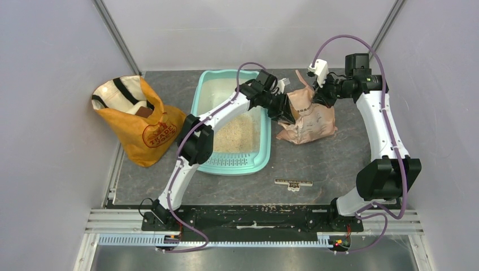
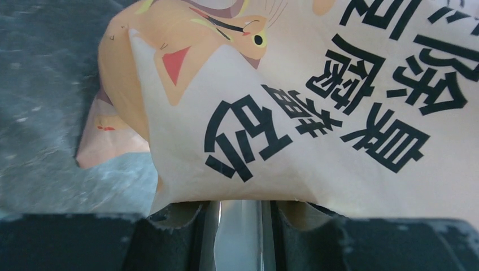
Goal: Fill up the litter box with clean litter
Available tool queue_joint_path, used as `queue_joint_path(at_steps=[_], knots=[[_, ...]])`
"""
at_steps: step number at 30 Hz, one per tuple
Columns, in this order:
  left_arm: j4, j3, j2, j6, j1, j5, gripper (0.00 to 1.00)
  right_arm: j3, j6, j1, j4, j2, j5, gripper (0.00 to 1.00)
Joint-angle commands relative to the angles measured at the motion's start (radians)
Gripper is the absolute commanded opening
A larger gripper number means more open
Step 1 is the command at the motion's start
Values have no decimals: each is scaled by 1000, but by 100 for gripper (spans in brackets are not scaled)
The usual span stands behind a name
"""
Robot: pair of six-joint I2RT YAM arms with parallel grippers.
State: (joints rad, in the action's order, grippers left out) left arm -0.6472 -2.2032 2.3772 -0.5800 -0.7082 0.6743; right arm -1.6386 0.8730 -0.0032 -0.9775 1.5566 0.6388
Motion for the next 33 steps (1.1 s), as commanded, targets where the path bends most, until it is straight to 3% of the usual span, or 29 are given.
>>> queue_joint_path(at_steps=[1,5,15,22,33], knots=[[292,70,28,-211,-12,235,2,-72,-28,9,126,-34,170,0],[629,216,-23,-387,9,299,2,-84,-25,9,118,-34,168,0],[1011,361,-94,-657,48,346,2,-112,4,9,72,-41,149,0],[1017,482,-190,-663,97,344,2,-164,-6,-34,73,-18,141,0],[897,531,-296,-605,155,344,2,-205,12,-55,64,8,142,0]])
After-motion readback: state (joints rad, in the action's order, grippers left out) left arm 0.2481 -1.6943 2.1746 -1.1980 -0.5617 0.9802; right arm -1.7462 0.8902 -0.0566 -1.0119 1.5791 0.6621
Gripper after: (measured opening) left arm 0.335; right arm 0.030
